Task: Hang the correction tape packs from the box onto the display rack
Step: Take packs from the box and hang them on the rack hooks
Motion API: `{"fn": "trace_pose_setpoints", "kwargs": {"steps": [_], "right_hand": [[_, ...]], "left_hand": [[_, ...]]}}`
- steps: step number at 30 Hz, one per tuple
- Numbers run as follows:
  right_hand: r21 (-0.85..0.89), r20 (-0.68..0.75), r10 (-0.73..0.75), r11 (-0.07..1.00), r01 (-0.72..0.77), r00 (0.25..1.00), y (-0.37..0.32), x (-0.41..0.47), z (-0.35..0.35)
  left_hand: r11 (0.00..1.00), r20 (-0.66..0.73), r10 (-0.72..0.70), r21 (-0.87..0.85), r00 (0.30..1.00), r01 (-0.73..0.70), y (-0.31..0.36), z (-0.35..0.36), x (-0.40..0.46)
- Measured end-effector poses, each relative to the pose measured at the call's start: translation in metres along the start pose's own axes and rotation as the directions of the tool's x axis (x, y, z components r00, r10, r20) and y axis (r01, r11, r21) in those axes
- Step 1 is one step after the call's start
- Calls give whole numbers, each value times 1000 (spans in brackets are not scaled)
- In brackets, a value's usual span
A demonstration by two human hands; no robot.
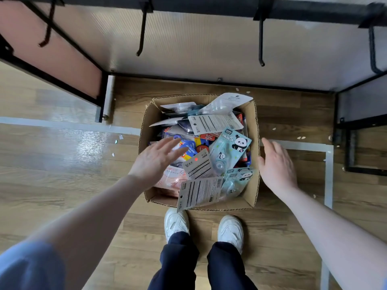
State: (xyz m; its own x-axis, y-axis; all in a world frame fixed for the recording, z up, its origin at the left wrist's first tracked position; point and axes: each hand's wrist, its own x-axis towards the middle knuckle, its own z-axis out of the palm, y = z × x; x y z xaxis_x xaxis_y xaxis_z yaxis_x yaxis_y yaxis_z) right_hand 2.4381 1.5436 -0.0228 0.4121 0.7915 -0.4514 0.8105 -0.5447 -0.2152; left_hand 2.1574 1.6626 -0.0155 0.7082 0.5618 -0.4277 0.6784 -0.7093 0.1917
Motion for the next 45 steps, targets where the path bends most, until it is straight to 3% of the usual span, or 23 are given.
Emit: {"fn": "trace_pose_setpoints", "kwargs": {"steps": [1, 3, 5, 14, 26, 34, 40, 45], "right_hand": [[-12, 3, -17, 1000, 17, 1000, 1, 1, 1], [-26, 7, -45, 999, 45, 999, 3, 2, 3], [-38, 7, -59, 998, 59, 998, 6, 4, 6], [-82, 34, -44, 996, 47, 998, 19, 11, 14], [-165, 46, -135, 976, 141, 990, -7, 16, 0], [-141, 137, -194, 967, 213, 971, -23, 28, 5], [-198, 202, -148, 962, 188, 968, -28, 34, 16], [-196, 151, -96, 973, 125, 984, -34, 39, 16]], "left_hand": [[997, 32, 69, 13, 997, -70, 4, 0, 4], [963, -44, 264, 73, 964, -260, 10, 4, 14], [924, -93, 367, 154, 925, -351, 13, 14, 22], [929, -65, 370, 14, 927, -370, 7, 28, 38], [841, -193, 541, 122, 818, -527, -13, -11, 21], [943, -168, 321, 151, 932, -297, -39, -25, 0], [994, -141, 53, -87, 989, -65, -39, -19, 0], [961, -21, -152, -236, 988, 143, -36, -20, 4]]}}
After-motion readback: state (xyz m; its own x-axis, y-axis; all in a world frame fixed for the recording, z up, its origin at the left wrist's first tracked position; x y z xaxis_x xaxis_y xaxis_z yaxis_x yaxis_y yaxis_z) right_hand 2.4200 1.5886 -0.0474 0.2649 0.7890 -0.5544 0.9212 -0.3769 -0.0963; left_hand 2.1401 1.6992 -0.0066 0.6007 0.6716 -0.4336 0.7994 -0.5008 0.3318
